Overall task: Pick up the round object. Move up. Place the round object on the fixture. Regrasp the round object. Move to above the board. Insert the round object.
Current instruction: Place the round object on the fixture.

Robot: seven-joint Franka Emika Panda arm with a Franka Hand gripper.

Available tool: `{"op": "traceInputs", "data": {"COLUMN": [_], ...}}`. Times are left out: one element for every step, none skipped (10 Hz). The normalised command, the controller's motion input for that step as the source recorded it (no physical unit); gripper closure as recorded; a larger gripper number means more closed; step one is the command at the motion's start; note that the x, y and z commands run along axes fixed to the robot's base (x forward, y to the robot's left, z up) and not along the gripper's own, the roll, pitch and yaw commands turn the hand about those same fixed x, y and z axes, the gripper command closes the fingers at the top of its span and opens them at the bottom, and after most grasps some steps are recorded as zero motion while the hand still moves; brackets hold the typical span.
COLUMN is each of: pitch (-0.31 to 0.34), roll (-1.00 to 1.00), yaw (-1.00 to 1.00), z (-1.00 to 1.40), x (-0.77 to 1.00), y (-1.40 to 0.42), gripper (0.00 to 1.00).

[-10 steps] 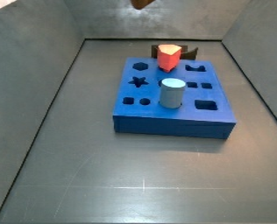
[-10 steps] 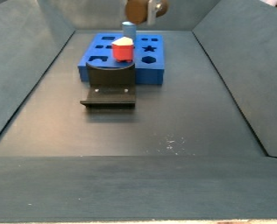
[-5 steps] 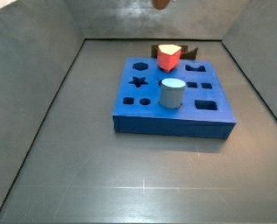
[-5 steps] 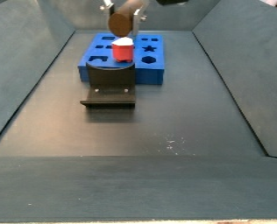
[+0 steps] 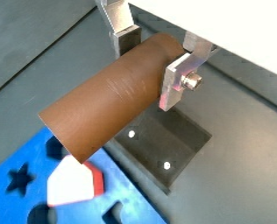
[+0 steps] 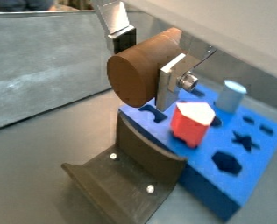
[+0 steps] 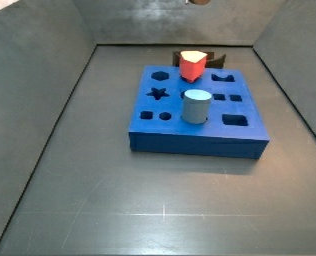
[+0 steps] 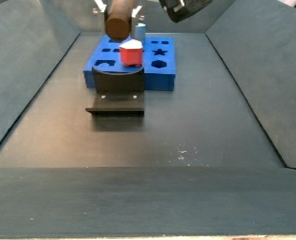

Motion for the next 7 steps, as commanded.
{"op": "traceInputs", "data": {"pitch": [0.713,0.813,0.711,0.632,0.473,0.371,0.105], "roll": [-1.0,-0.98,-0.81,-0.68,-0.48,-0.38,-1.0], "yaw": [0.3,0.1,-0.01,-0.07,-0.14,-0.16,-0.15], "z": [-0.01,-0.01,-0.01,-0.01,-0.01,-0.01,-1.0], "x": [0.18,0.11,0.09,0.09,0.1,0.09,0.13], "y": [0.05,0.04,0.05,0.05,0.04,0.04,0.08], "gripper": [1.0,1.0,1.0,1.0,1.0,1.0,1.0]}}
